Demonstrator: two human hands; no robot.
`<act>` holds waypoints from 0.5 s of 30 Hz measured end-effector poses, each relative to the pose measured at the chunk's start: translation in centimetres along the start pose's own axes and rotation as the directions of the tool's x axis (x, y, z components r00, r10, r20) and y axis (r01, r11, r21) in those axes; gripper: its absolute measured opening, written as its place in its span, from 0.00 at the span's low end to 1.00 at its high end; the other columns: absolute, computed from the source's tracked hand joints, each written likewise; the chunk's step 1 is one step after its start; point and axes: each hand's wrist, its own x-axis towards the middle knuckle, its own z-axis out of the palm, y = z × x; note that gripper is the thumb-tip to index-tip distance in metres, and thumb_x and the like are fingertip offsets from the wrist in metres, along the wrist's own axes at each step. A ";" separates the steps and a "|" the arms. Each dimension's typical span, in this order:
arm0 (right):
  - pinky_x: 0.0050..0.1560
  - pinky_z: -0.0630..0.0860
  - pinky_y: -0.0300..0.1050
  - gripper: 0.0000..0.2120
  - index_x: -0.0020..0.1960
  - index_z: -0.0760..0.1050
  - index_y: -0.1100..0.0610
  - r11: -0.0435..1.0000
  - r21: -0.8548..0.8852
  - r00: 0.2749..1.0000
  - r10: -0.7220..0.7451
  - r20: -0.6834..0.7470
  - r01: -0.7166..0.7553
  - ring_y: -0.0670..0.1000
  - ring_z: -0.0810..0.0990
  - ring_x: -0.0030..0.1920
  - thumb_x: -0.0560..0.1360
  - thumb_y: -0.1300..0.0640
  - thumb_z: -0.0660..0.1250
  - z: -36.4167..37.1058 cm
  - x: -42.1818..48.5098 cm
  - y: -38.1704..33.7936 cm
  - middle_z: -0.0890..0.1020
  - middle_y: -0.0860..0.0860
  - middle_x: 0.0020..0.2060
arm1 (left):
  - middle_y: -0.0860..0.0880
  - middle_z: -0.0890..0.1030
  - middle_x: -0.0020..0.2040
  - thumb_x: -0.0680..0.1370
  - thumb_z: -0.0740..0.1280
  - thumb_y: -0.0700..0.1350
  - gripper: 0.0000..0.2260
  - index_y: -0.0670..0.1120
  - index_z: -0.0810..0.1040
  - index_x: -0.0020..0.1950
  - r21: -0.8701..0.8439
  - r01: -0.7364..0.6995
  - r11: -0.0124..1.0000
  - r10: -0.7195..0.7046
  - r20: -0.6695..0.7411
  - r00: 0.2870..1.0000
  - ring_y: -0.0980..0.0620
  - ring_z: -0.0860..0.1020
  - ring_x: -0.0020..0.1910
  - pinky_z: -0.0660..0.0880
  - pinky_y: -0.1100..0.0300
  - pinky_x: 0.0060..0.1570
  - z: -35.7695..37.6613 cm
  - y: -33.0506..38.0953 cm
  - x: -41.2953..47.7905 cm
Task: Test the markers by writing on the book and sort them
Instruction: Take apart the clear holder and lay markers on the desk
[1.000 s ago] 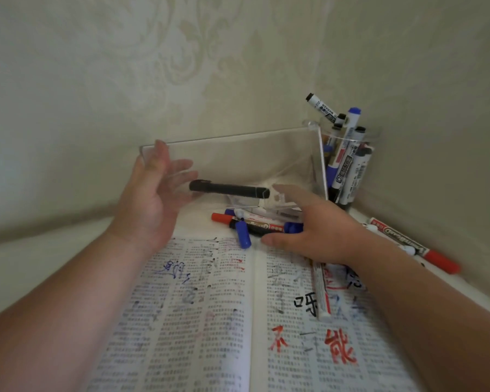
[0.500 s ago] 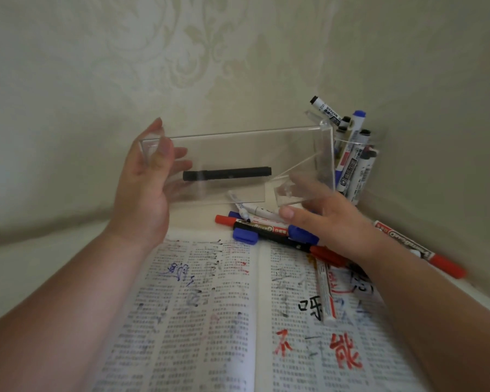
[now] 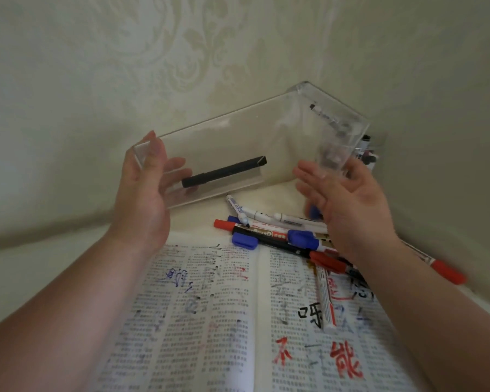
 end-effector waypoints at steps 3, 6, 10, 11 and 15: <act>0.52 0.83 0.46 0.21 0.67 0.72 0.66 0.987 0.158 0.967 0.055 -0.247 -0.015 0.57 0.87 0.52 0.78 0.61 0.72 0.9 0.3 0.1 0.86 0.61 0.51 | 0.47 0.82 0.54 0.61 0.73 0.73 0.37 0.61 0.73 0.66 0.043 -0.024 0.999 0.022 0.062 0.998 0.46 0.83 0.54 0.80 0.48 0.49 -0.1 -0.3 -0.2; 0.48 0.84 0.47 0.19 0.59 0.77 0.60 0.962 0.222 0.943 0.213 -0.255 -0.158 0.57 0.88 0.48 0.75 0.49 0.74 1.1 0.3 0.3 0.87 0.60 0.47 | 0.47 0.82 0.55 0.59 0.73 0.75 0.38 0.62 0.73 0.66 0.076 -0.041 0.996 0.032 0.124 0.992 0.46 0.83 0.56 0.78 0.49 0.53 0.3 -0.6 -0.5; 0.44 0.81 0.46 0.17 0.46 0.78 0.60 0.940 0.133 0.925 0.335 -0.180 -0.314 0.57 0.88 0.49 0.75 0.46 0.73 1.1 0.3 0.4 0.88 0.59 0.45 | 0.45 0.83 0.54 0.63 0.75 0.71 0.34 0.61 0.75 0.65 0.103 -0.053 0.993 0.027 0.246 0.969 0.46 0.83 0.54 0.78 0.46 0.55 0.6 -1.3 -1.0; 0.42 0.80 0.45 0.15 0.49 0.80 0.62 0.953 0.032 0.942 0.303 -0.146 -0.301 0.57 0.87 0.51 0.75 0.50 0.74 1.2 0.4 0.5 0.88 0.57 0.45 | 0.46 0.84 0.53 0.64 0.75 0.70 0.32 0.61 0.75 0.64 0.124 -0.064 0.990 0.027 0.282 0.959 0.46 0.83 0.54 0.77 0.44 0.58 0.6 -1.5 -1.2; 0.41 0.81 0.47 0.27 0.48 0.82 0.58 0.873 -0.427 0.972 0.213 -0.102 -0.236 0.52 0.85 0.41 0.58 0.41 0.82 1.1 0.1 0.7 0.87 0.53 0.42 | 0.47 0.83 0.53 0.67 0.74 0.69 0.29 0.63 0.75 0.65 0.143 -0.063 0.988 0.014 0.319 0.948 0.47 0.83 0.54 0.77 0.43 0.60 0.9 -1.8 -1.3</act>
